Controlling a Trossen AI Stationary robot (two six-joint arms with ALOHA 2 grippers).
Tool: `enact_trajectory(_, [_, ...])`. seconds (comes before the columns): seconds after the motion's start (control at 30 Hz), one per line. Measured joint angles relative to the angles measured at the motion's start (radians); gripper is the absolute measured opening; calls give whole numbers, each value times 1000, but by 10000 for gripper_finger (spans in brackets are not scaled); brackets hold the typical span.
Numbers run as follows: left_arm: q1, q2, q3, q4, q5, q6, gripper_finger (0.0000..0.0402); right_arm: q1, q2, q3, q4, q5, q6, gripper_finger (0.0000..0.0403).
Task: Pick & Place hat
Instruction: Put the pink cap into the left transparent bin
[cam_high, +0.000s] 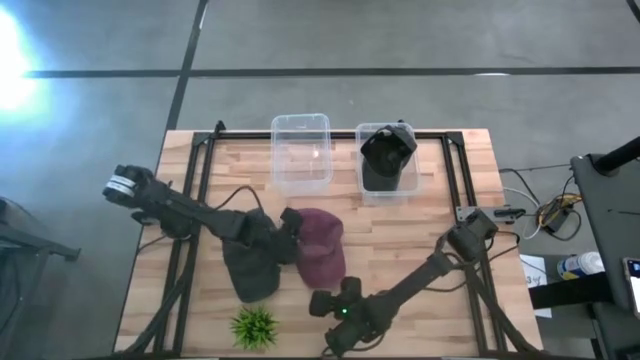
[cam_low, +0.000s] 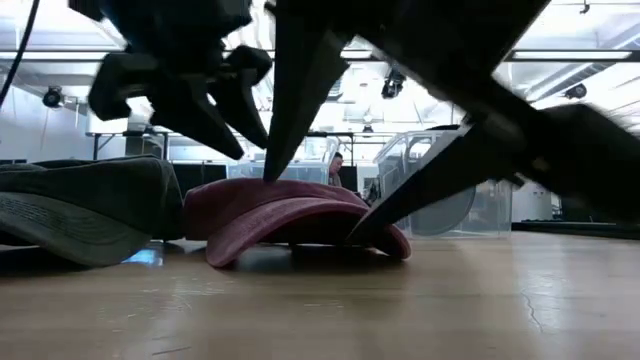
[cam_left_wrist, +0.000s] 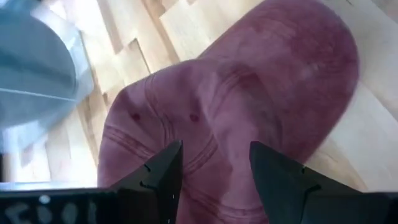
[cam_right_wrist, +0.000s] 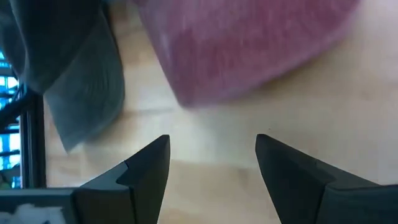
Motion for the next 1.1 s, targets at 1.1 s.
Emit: enact_trajectory(1.1, [28, 126, 71, 23, 292, -320, 179, -81, -68, -66, -6, 132, -152, 150])
